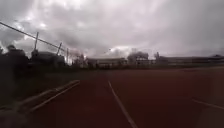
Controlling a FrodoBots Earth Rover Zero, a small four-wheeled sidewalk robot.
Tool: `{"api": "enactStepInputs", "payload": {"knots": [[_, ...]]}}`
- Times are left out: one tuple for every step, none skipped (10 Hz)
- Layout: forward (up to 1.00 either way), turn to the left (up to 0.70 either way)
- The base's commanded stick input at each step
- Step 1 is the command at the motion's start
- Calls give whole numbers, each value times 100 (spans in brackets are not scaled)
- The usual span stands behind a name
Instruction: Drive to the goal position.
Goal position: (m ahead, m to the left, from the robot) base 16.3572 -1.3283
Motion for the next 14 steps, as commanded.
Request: {"api": "enactStepInputs", "payload": {"knots": [[50, 0], [50, 0], [50, 0], [50, 0], [50, 0], [50, 0], [50, 0], [50, 0], [50, 0], [50, 0], [50, 0], [50, 0], [50, 0], [50, 0]]}}
